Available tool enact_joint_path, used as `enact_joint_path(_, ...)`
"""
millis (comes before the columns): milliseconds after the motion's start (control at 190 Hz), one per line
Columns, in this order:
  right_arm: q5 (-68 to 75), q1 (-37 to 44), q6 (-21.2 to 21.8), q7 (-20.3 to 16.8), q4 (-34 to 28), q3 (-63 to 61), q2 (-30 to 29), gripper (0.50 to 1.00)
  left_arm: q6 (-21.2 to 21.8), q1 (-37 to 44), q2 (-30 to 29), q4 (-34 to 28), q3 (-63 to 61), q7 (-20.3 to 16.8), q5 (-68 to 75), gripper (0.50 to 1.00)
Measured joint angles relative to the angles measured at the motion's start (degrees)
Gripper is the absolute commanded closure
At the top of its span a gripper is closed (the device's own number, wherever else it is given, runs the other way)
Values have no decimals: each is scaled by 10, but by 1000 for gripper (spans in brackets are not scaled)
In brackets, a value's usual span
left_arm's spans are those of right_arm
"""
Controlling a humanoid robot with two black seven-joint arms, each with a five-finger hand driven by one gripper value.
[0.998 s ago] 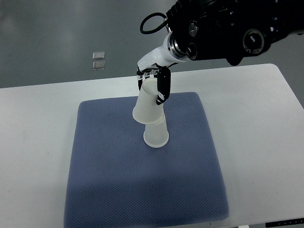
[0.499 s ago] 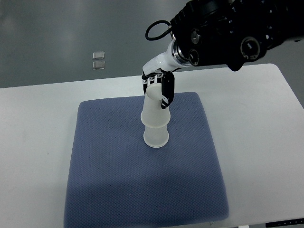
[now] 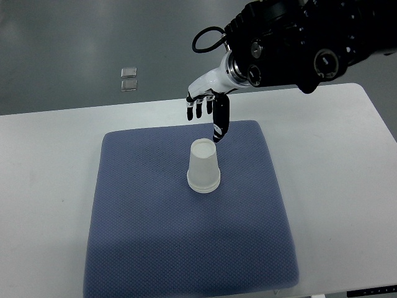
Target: Stack paper cups
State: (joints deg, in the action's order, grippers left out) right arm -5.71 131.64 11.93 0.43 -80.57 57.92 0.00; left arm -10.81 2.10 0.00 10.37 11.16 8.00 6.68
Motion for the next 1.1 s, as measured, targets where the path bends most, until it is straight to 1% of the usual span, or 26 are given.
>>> enact_joint_path(142, 3, -10, -15, 1, 0, 0, 0, 660, 0, 0, 0, 0, 0, 0, 0, 500)
enact_joint_path(336, 25, -54, -61, 3, 16, -1, 4, 660, 0, 0, 0, 0, 0, 0, 0, 500)
enact_joint_path(478, 70, -108, -109, 6, 39, -27, 56, 660, 0, 0, 0, -1, 1, 0, 0, 500)
enact_joint_path(604, 89, -156, -159, 13, 58, -92, 114, 658, 0, 0, 0, -1, 1, 0, 0, 500)
enact_joint_path(720, 102, -226, -199, 27, 82, -170, 163, 656, 0, 0, 0, -1, 1, 0, 0, 500)
enact_joint_path(867, 118, -334, -221, 44, 122, -282, 206, 656, 0, 0, 0, 0, 1, 0, 0, 500)
enact_joint_path(982, 143, -428, -230, 46, 163, -380, 218, 656, 0, 0, 0, 0, 1, 0, 0, 500)
enact_joint_path(1098, 154, -527, -238, 47, 225, -484, 216, 656, 0, 0, 0, 0, 1, 0, 0, 500)
